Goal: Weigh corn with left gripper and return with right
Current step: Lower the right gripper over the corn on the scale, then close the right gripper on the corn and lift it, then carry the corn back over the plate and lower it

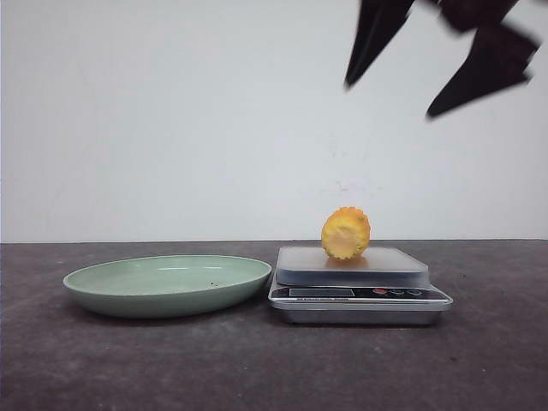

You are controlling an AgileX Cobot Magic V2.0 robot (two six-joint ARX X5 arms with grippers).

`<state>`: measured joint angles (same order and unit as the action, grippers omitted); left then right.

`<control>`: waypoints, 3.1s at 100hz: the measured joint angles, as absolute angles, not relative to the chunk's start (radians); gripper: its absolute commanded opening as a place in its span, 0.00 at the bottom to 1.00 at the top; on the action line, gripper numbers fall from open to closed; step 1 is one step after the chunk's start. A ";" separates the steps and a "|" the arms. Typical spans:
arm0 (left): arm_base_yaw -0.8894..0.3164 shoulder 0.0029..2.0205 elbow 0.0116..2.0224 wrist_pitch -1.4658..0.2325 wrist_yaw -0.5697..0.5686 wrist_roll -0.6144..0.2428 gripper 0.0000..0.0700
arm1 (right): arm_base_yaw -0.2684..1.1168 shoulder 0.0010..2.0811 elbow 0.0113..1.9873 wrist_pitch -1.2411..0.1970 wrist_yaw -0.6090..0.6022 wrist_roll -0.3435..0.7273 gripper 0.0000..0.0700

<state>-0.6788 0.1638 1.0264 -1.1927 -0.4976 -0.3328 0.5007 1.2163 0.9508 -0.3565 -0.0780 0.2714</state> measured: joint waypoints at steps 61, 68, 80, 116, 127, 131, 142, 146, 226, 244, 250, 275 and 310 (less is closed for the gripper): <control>-0.679 0.164 1.026 -1.193 -0.445 -0.326 0.79 | 0.533 1.592 1.079 -0.294 -0.029 0.325 1.00; -0.679 0.164 1.026 -1.193 -0.445 -0.325 0.79 | 0.538 1.604 1.101 -0.293 -0.028 0.338 0.97; -0.679 0.164 1.026 -1.196 -0.442 -0.325 0.79 | 0.538 1.631 1.113 -0.294 -0.026 0.357 0.90; -0.679 0.164 1.026 -1.196 -0.442 -0.321 0.79 | 0.539 1.660 1.113 -0.325 -0.001 0.392 0.50; -0.679 0.164 1.026 -1.197 -0.442 -0.316 0.79 | 0.540 1.660 1.113 -0.334 -0.001 0.399 0.50; -0.679 0.164 1.026 -1.197 -0.442 -0.314 0.79 | 0.541 1.660 1.113 -0.336 -0.001 0.402 0.50; -0.679 0.164 1.026 -1.197 -0.442 -0.313 0.79 | 0.545 1.662 1.113 -0.339 0.000 0.414 0.45; -0.679 0.164 1.026 -1.197 -0.442 -0.312 0.79 | 0.545 1.663 1.113 -0.339 0.000 0.419 0.35; -0.679 0.164 1.026 -1.197 -0.442 -0.306 0.79 | 0.658 1.404 1.112 -0.385 0.083 0.354 0.00; -0.679 0.164 1.026 -1.197 -0.442 -0.306 0.79 | 0.740 1.277 1.119 -0.397 0.083 0.321 0.00; -0.679 0.164 1.026 -1.197 -0.443 -0.307 0.79 | 0.773 1.266 1.152 -0.406 0.083 0.318 0.00; -0.679 0.164 1.026 -1.197 -0.443 -0.307 0.79 | 0.888 1.346 1.376 -0.408 0.138 0.310 0.00; -0.679 0.164 1.026 -1.197 -0.443 -0.307 0.79 | 0.896 1.700 1.673 -0.477 0.175 0.324 0.00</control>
